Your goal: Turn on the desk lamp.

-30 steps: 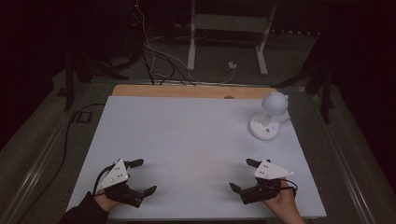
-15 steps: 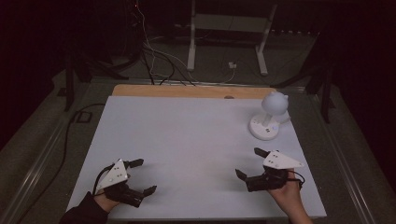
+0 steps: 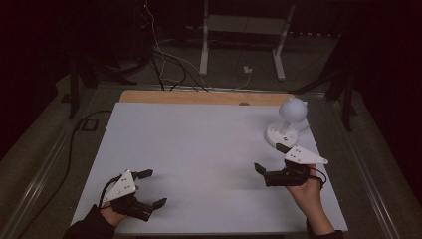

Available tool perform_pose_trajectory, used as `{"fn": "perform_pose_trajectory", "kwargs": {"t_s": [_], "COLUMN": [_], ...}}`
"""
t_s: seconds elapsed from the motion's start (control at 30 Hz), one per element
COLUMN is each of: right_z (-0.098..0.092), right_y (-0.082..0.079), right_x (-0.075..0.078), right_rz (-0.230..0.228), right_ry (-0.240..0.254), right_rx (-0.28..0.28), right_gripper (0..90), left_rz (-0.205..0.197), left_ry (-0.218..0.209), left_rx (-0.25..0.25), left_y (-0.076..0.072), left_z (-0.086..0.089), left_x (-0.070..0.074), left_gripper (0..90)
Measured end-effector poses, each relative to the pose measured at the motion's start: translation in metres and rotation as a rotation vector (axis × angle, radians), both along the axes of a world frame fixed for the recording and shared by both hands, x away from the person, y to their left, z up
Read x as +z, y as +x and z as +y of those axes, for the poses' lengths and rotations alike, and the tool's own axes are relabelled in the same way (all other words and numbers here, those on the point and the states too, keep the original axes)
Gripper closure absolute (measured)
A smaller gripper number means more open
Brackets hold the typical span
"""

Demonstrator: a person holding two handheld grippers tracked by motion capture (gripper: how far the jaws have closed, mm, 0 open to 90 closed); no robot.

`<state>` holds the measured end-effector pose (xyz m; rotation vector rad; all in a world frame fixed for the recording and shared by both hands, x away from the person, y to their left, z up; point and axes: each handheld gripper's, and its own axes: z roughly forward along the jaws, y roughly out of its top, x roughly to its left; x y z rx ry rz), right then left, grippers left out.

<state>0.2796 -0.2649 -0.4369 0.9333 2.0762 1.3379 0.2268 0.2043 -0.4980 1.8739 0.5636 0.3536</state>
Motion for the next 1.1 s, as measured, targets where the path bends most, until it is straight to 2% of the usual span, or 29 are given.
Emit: {"fn": "perform_pose_trajectory", "kwargs": {"t_s": [0.2, 0.57, 0.6, 0.67, 0.87, 1.03, 1.1], "right_z": [-0.003, -0.01, -0.012, -0.014, -0.018, -0.022, -0.022], "right_y": [0.011, 0.033, 0.038, 0.041, 0.05, 0.062, 0.066], "right_x": [0.003, 0.001, -0.001, -0.002, -0.005, -0.009, -0.011], "right_rz": [-0.011, 0.017, 0.031, 0.031, 0.037, 0.063, 0.059], "right_ry": [0.013, 0.025, 0.041, 0.043, 0.033, 0.026, 0.022], "right_rx": [-0.024, -0.097, -0.105, -0.122, -0.186, -0.263, -0.295], "right_gripper": [0.0, 0.0, 0.0, 0.0, 0.0, 0.0, 0.0], "left_rz": [0.002, 0.003, 0.004, 0.002, 0.003, 0.003, 0.005], "left_ry": [0.0, -0.005, -0.003, -0.005, -0.002, -0.003, -0.007], "left_rx": [0.0, -0.001, -0.001, -0.001, -0.003, -0.002, -0.003], "left_y": [0.0, 0.0, 0.0, 0.0, 0.0, 0.0, 0.0], "left_z": [0.0, 0.0, 0.0, 0.0, 0.0, 0.0, 0.0], "left_x": [0.0, 0.0, 0.0, 0.0, 0.0, 0.0, 0.0], "left_gripper": [0.4, 0.4, 0.4, 0.4, 0.4, 0.4, 0.4]}}
